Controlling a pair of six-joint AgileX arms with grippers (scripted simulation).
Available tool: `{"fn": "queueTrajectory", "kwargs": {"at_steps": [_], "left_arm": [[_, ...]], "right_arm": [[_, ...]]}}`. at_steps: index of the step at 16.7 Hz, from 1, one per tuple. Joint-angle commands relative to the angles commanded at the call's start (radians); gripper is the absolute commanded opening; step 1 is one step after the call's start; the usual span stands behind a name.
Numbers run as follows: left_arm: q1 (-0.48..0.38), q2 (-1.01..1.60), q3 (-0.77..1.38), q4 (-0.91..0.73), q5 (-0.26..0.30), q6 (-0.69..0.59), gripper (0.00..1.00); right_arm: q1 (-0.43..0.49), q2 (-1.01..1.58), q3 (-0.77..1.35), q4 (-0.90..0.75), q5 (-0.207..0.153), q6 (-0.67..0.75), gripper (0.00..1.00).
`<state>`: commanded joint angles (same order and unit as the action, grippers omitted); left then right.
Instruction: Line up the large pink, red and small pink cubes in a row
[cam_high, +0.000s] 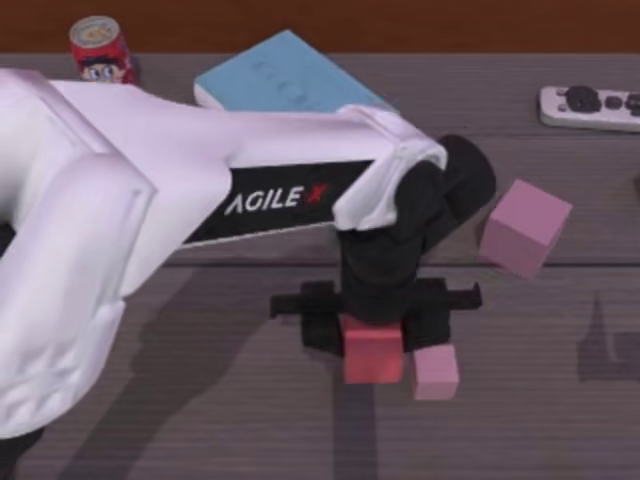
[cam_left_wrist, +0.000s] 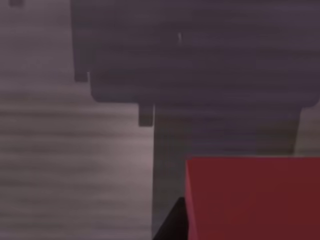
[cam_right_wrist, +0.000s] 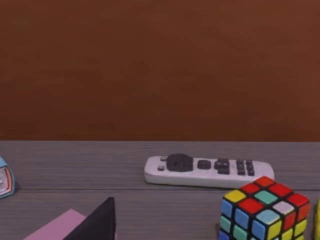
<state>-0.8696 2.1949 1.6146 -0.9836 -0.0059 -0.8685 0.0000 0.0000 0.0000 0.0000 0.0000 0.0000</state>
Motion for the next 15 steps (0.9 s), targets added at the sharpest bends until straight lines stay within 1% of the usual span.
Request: {"fn": "queueTrajectory", "kwargs": {"at_steps": [4,8,15], "left_arm": [[-0.002,0.026,-0.059,0.087,-0.001,-0.001,0.00],[-0.002,0.027,-0.061,0.091,-0.001,-0.001,0.00],[-0.002,0.027,-0.061,0.091,-0.001,-0.001,0.53]], "right_arm": [[0.000,0.000,0.000,0.000,0.000,0.000,1.00],[0.000,0.000,0.000,0.000,0.000,0.000,1.00],[0.000,0.000,0.000,0.000,0.000,0.000,1.00]]}}
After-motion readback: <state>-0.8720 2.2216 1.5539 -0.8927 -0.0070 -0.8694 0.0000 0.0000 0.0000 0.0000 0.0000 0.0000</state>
